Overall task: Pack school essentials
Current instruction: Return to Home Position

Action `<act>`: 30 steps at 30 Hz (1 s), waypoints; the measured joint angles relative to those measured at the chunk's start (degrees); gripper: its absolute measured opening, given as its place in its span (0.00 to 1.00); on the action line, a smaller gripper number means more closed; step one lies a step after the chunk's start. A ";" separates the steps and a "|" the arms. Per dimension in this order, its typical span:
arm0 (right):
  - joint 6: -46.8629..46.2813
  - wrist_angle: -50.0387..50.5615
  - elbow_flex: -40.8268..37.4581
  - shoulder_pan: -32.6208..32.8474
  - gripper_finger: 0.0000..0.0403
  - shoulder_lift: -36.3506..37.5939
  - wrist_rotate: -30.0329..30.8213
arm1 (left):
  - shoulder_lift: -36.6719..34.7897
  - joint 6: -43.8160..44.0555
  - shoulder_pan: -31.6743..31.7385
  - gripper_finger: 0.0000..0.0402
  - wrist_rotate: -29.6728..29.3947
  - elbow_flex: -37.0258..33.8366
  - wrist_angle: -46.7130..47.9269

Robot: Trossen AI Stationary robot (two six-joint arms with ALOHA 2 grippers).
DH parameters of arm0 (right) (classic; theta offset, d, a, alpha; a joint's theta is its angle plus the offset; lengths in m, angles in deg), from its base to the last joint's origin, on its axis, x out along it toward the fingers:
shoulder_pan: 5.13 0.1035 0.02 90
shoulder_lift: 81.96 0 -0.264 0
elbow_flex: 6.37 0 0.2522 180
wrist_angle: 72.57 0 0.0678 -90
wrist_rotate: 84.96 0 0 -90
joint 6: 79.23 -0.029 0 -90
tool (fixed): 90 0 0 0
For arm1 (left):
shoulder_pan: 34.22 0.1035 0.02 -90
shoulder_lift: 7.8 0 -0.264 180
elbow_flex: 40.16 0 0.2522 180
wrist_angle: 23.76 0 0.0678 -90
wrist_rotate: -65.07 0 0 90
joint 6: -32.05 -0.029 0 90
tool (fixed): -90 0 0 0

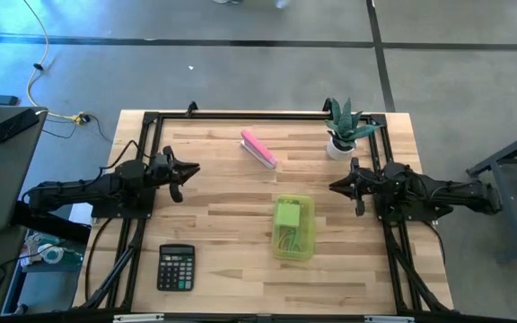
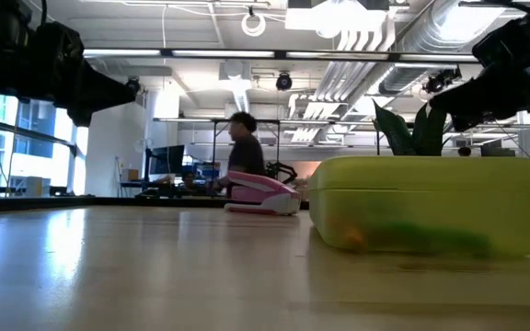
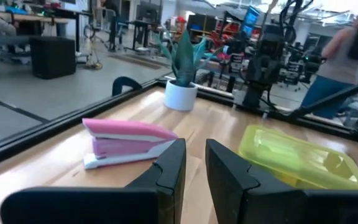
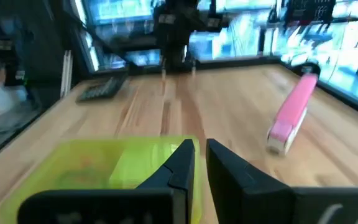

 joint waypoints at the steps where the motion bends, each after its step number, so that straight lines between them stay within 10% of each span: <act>1: -0.45 -2.84 -1.38 -0.10 0.09 -0.14 0.45 | 0.00 0.36 0.00 0.13 -0.13 0.00 0.13; 30: 1.29 -4.68 -2.15 -0.14 0.09 -1.66 11.33 | 0.79 -7.16 -0.02 0.13 1.55 0.00 2.19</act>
